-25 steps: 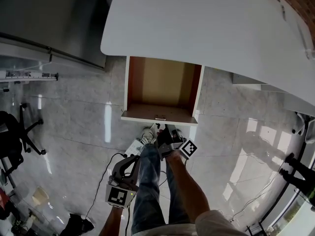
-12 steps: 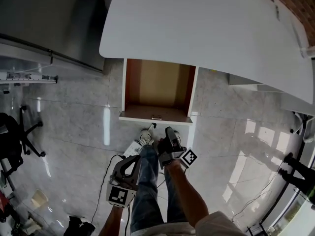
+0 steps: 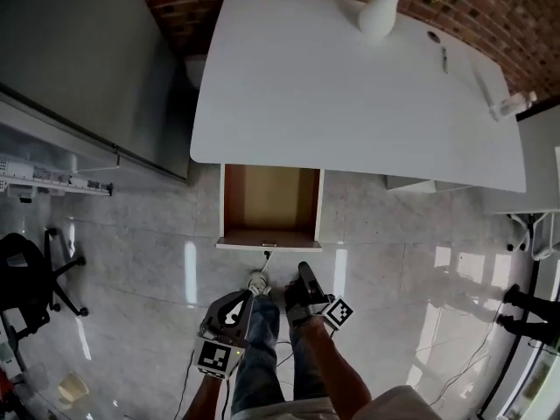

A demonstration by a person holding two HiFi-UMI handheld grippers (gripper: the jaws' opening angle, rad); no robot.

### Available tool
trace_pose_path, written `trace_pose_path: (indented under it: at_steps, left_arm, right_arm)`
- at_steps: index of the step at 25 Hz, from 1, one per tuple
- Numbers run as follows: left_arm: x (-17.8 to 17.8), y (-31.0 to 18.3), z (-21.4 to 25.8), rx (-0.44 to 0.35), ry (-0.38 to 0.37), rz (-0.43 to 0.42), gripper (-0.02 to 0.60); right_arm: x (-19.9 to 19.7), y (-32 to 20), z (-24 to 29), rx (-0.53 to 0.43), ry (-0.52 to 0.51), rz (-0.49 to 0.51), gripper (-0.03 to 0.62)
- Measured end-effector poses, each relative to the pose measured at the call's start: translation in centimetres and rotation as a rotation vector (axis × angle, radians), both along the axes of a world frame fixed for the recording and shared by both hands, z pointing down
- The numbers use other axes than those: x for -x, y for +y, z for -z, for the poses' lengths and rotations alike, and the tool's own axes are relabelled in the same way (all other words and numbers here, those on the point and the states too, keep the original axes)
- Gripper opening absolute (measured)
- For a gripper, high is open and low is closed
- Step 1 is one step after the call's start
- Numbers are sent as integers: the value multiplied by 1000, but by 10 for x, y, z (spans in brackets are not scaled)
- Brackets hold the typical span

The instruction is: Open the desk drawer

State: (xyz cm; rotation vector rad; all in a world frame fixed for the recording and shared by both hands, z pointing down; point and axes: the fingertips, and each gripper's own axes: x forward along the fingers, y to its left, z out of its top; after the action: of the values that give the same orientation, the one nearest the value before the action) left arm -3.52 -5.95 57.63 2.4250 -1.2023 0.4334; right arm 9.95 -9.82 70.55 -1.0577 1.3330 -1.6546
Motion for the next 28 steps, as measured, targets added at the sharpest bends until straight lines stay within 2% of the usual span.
trace_pose_path:
  at_steps: [4,7,9,13,17,24,28]
  left_arm:
    - [-5,3,32,-9,13,-18,12]
    - [-5,-6,51,-36,19,-45,12]
    - [1,-17,65,-67,23,-58,12]
    - [17,-10,103,-82,26,-66,12]
    - [22,-24,133,-125,33,-68,12]
    - [27,-41,163,-160,52,-60,12]
    - [19,-39,169,-149,66,-88,12]
  right_arm:
    - [-5,-1,49,-48,23,8,17]
    - [-4,-18,91,-127,74,41,17]
    - [-1,-32,120,-188,101,42,17]
    - [7,-23,175,-235,134,33,18]
    - [9,-31,221,-303,160,28,17]
    - [16,-29,259,-352,190,41,18]
    - [5,-17,272,-375,302,70,18]
